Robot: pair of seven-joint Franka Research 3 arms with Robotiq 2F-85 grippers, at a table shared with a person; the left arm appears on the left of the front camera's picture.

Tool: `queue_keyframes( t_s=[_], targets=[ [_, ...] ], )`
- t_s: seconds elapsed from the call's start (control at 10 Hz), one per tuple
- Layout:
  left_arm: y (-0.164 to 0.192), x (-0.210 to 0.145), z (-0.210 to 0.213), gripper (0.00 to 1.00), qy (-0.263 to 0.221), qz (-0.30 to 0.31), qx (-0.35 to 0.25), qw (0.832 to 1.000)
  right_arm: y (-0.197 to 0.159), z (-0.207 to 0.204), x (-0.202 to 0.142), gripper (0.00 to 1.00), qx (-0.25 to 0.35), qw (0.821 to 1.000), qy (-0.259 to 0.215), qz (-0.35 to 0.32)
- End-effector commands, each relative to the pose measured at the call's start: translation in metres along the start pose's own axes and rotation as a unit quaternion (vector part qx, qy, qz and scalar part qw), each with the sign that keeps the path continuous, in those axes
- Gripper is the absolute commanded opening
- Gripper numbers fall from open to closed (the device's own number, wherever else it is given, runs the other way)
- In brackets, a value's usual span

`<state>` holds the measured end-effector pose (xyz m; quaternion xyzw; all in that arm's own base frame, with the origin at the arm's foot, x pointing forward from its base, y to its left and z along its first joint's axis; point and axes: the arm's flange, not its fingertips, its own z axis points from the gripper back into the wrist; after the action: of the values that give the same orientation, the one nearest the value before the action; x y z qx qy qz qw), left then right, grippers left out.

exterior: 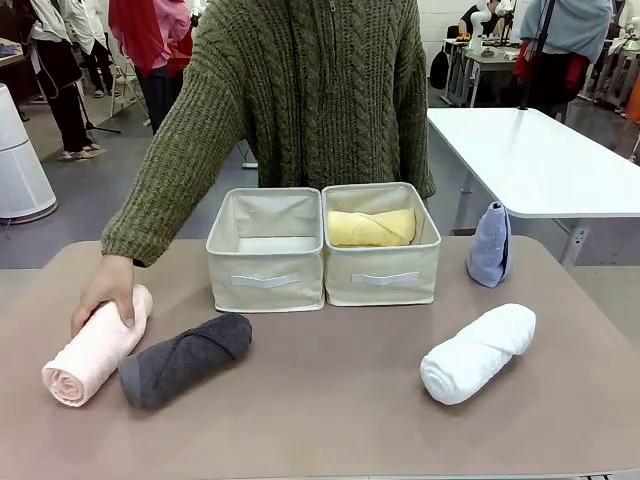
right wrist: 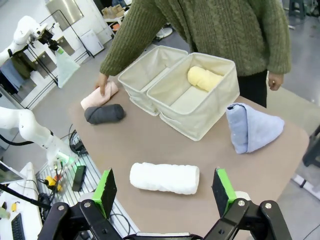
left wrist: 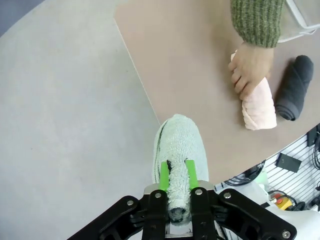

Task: Sort the towels based on their folding style.
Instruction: Pick up one triangle-folded towel and place it in the left Fabric basket.

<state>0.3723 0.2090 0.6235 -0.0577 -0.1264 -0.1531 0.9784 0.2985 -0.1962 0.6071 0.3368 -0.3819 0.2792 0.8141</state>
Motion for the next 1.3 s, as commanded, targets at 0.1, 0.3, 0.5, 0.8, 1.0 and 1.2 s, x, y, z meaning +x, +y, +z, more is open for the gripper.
queue_keyframes(
  t_s=[0.1,0.3,0.5,0.8,1.0,1.2],
  targets=[
    [0.0012,-0.0102,0.0087,0.00,-0.002,-0.013,0.001,1.000,-0.0004,-0.0016,-0.0005,1.00,0.004,1.000,-0.005,0.006],
    [0.0012,-0.0102,0.0087,0.00,-0.002,-0.013,0.001,1.000,-0.0004,-0.0016,-0.0005,1.00,0.004,1.000,-0.005,0.006],
    [0.0012,-0.0102,0.0087,0.00,-0.002,-0.013,0.001,1.000,-0.0004,-0.0016,-0.0005,1.00,0.004,1.000,-0.005,0.006],
    [0.0012,-0.0102,0.0087,0.00,-0.002,-0.013,0.001,1.000,-0.0004,-0.0016,-0.0005,1.00,0.004,1.000,-0.005,0.006],
    [0.0012,-0.0102,0.0087,0.00,-0.002,-0.013,0.001,1.000,-0.0004,-0.0016,-0.0005,1.00,0.004,1.000,-0.005,0.006],
    [0.0012,-0.0102,0.0087,0.00,-0.002,-0.013,0.001,1.000,-0.0004,-0.0016,-0.0005,1.00,0.004,1.000,-0.005,0.006]
  ],
)
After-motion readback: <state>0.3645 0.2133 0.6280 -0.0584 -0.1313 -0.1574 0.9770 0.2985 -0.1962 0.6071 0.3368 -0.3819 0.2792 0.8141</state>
